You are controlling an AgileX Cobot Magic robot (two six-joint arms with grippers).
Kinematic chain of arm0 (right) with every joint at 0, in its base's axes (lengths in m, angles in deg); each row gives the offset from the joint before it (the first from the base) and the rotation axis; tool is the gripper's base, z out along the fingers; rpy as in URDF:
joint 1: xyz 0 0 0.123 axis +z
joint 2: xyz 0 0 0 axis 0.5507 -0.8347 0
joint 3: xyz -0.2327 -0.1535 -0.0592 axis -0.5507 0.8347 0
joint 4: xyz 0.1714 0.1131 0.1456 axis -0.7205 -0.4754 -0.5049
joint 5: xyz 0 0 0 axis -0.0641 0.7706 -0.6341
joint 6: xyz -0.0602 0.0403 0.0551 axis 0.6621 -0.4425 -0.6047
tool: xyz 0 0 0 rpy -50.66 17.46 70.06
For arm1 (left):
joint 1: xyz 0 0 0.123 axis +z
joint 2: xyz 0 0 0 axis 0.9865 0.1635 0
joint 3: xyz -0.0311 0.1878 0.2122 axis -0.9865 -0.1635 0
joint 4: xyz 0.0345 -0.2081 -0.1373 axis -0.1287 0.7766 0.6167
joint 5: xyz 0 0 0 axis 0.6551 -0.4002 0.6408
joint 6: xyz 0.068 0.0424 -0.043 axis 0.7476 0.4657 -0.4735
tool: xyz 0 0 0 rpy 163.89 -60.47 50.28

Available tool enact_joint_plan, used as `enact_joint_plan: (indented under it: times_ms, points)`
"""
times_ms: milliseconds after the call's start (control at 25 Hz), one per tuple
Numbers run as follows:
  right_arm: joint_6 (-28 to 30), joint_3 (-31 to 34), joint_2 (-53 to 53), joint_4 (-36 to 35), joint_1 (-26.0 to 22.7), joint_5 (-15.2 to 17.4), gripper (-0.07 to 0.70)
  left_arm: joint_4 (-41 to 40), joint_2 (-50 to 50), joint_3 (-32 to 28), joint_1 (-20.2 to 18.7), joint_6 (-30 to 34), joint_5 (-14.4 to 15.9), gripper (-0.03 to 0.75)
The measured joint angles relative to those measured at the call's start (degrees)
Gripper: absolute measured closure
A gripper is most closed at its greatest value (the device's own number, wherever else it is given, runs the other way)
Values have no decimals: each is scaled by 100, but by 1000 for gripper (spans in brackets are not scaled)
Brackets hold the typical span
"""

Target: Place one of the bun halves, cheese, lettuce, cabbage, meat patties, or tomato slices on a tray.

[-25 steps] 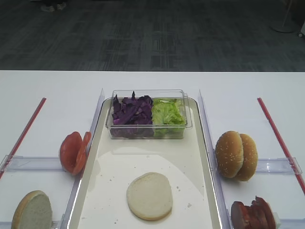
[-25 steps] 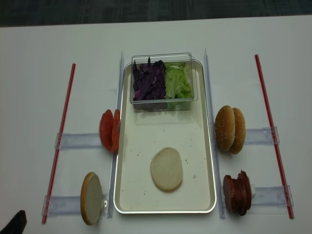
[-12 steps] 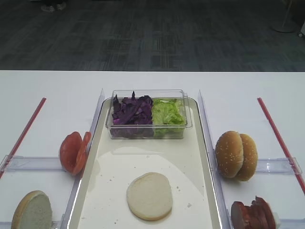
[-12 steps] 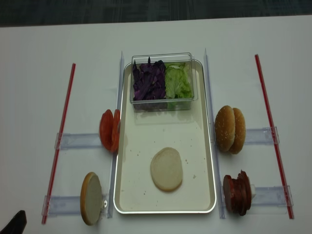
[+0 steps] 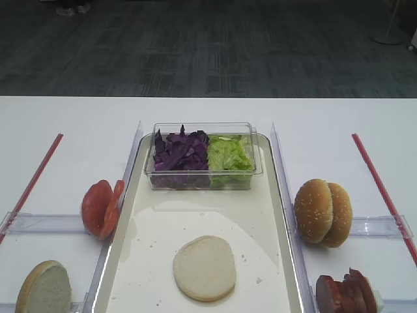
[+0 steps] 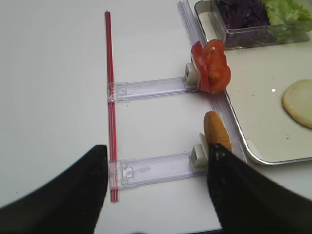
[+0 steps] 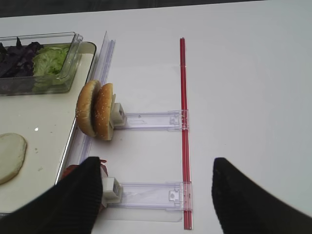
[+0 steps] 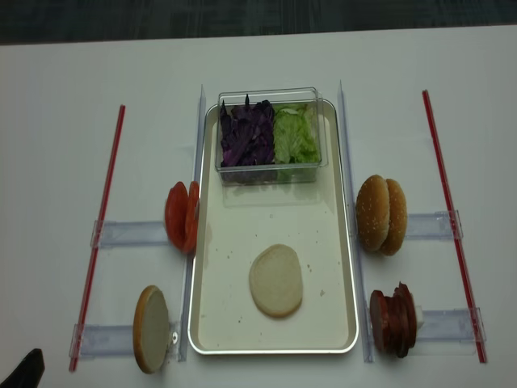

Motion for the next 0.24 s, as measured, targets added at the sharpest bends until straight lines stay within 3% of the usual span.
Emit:
enact_joint_plan:
  times_ms: [240]
  points:
    - [0,0,0,0,0,0,127,0,0,0,0,0,0,293]
